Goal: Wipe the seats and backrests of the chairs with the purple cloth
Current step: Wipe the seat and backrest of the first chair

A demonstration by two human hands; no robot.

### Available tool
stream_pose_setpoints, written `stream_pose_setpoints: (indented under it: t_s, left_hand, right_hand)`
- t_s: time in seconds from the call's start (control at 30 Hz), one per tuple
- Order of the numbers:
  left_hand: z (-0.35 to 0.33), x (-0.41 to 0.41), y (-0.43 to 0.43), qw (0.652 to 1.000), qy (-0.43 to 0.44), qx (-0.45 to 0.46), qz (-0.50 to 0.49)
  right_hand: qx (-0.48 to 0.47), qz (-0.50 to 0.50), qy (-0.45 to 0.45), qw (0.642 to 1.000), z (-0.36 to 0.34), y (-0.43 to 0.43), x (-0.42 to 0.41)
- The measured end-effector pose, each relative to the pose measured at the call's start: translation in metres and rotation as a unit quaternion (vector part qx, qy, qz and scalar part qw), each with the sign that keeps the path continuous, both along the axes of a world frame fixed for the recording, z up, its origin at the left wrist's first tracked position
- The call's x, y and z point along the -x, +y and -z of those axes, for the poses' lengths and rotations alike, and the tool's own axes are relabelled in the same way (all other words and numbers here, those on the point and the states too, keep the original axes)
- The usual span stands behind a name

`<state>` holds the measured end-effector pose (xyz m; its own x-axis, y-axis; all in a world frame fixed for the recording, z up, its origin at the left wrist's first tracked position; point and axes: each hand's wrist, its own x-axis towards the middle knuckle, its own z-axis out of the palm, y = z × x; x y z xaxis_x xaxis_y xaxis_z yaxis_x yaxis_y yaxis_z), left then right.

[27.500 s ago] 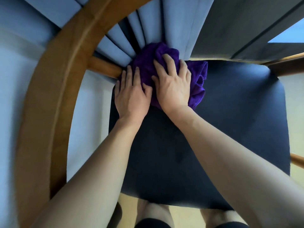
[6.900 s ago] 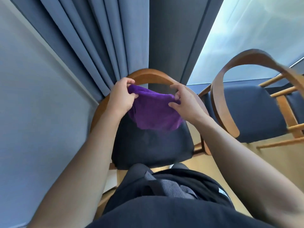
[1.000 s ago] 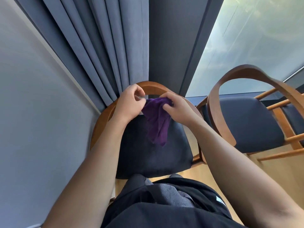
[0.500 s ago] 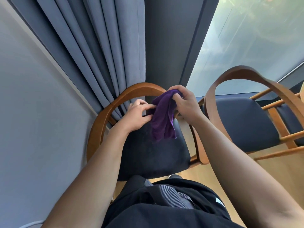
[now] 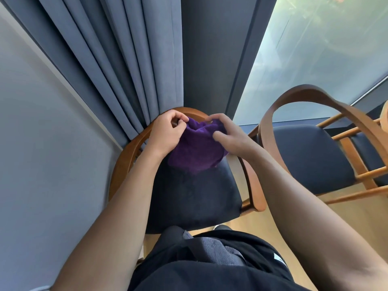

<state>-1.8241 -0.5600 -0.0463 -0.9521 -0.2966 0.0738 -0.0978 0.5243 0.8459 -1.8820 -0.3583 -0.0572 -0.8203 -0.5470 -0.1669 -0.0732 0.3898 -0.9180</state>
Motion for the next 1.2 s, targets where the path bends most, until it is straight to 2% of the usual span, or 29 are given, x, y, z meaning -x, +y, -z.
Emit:
stream_pose_setpoints:
  t_s: [0.07, 0.2, 0.3, 0.37, 0.43, 0.5, 0.63, 0.73, 0.87, 1.0, 1.1, 1.2]
  left_hand:
    - [-0.003, 0.002, -0.003, 0.999, 0.009, -0.027, 0.030]
    - [0.003, 0.002, -0.007, 0.995, 0.022, -0.089, 0.047]
    - [0.008, -0.002, -0.014, 0.970, 0.013, -0.233, 0.066]
    - [0.015, -0.007, -0.021, 0.946, -0.039, -0.287, 0.145]
    - [0.025, -0.014, -0.020, 0.933, -0.131, -0.242, 0.233]
    - [0.034, -0.017, -0.014, 0.923, -0.199, -0.206, 0.258]
    - [0.034, -0.012, -0.004, 0.931, -0.186, -0.234, 0.211]
    - [0.031, -0.008, -0.005, 0.939, -0.172, -0.231, 0.190]
    - [0.025, -0.002, -0.008, 0.952, -0.154, -0.191, 0.183]
    - [0.022, 0.007, -0.011, 0.970, -0.121, -0.148, 0.153]
    - [0.021, 0.012, -0.010, 0.974, -0.085, -0.167, 0.127]
    - [0.020, 0.017, -0.010, 0.978, -0.055, -0.181, 0.092]
  right_hand:
    - [-0.010, -0.062, -0.025, 0.998, -0.003, -0.002, 0.001]
    - [-0.043, -0.068, 0.024, 0.996, -0.008, -0.013, 0.000]
    - [0.023, -0.069, -0.011, 0.997, -0.012, -0.015, 0.001]
    - [0.115, -0.058, -0.071, 0.989, -0.017, -0.015, 0.001]
    - [0.202, -0.025, -0.114, 0.972, -0.023, -0.015, 0.002]
    - [0.228, 0.030, -0.124, 0.965, -0.027, -0.017, 0.006]
    - [0.149, 0.168, -0.128, 0.966, -0.019, -0.020, 0.017]
    - [0.081, 0.217, -0.072, 0.970, -0.005, -0.015, 0.022]
    - [-0.052, 0.196, 0.071, 0.977, 0.010, -0.008, 0.024]
    - [-0.097, 0.135, 0.168, 0.972, 0.018, -0.006, 0.027]
    - [-0.119, 0.112, 0.202, 0.966, 0.021, -0.008, 0.023]
    - [-0.121, 0.129, 0.201, 0.963, 0.025, -0.010, 0.016]
